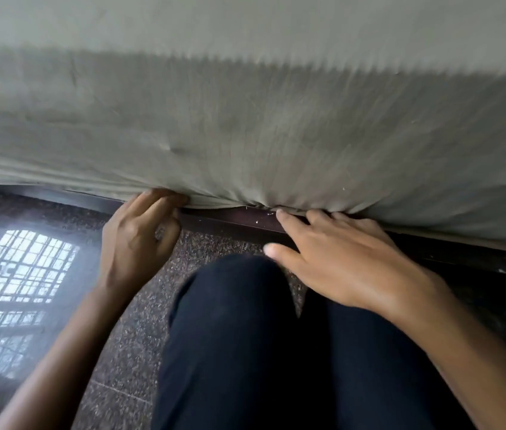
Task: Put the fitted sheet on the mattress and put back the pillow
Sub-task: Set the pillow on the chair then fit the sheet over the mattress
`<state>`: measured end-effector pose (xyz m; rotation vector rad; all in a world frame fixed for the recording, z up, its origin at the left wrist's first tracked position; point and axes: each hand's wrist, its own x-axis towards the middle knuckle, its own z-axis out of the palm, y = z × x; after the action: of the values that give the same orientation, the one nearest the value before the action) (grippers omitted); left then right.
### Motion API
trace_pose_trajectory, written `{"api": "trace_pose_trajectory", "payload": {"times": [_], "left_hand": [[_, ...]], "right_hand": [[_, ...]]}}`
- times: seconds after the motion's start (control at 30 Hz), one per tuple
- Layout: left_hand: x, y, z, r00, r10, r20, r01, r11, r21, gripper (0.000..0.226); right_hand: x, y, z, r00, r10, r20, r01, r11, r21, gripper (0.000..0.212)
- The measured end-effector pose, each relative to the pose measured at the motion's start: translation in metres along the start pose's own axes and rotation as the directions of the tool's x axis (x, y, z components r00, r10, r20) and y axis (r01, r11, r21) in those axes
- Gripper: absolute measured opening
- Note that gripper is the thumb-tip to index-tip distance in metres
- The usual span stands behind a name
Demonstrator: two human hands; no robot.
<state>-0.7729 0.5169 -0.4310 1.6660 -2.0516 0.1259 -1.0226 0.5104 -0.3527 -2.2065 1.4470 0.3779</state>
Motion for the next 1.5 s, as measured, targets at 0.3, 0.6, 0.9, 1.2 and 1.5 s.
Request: {"api": "trace_pose_trajectory", "payload": {"times": [0.3, 0.6, 0.9, 1.2, 1.5], "left_hand": [[0.038, -0.003, -0.052, 0.871, -0.136, 0.471, 0.121, 0.991, 0.062, 0.047], [0.022, -0.013, -0.04, 0.934, -0.135, 0.33, 0.064, 0.974, 0.218, 0.052], [-0.016, -0.042, -0.034, 0.952, -0.254, 0.171, 0.245, 0.967, 0.076, 0.049], [-0.007, -0.055, -0.026, 0.972, -0.211, 0.107, 0.202, 0.976, 0.087, 0.04], [-0.008, -0.066, -0.023, 0.976, -0.204, 0.075, 0.193, 0.971, 0.14, 0.045]], "right_hand": [[-0.009, -0.007, 0.021, 0.99, 0.122, -0.066, -0.116, 0.99, 0.079, 0.062], [0.045, -0.069, 0.033, 0.908, 0.007, -0.418, 0.103, 0.965, 0.241, 0.038], [0.063, -0.097, 0.046, 0.922, 0.068, -0.381, -0.02, 0.991, 0.13, 0.069], [0.082, -0.134, 0.04, 0.912, 0.25, -0.324, -0.269, 0.963, -0.013, 0.046], [0.066, -0.116, -0.001, 0.997, 0.065, 0.043, -0.064, 0.998, -0.009, 0.07]]}}
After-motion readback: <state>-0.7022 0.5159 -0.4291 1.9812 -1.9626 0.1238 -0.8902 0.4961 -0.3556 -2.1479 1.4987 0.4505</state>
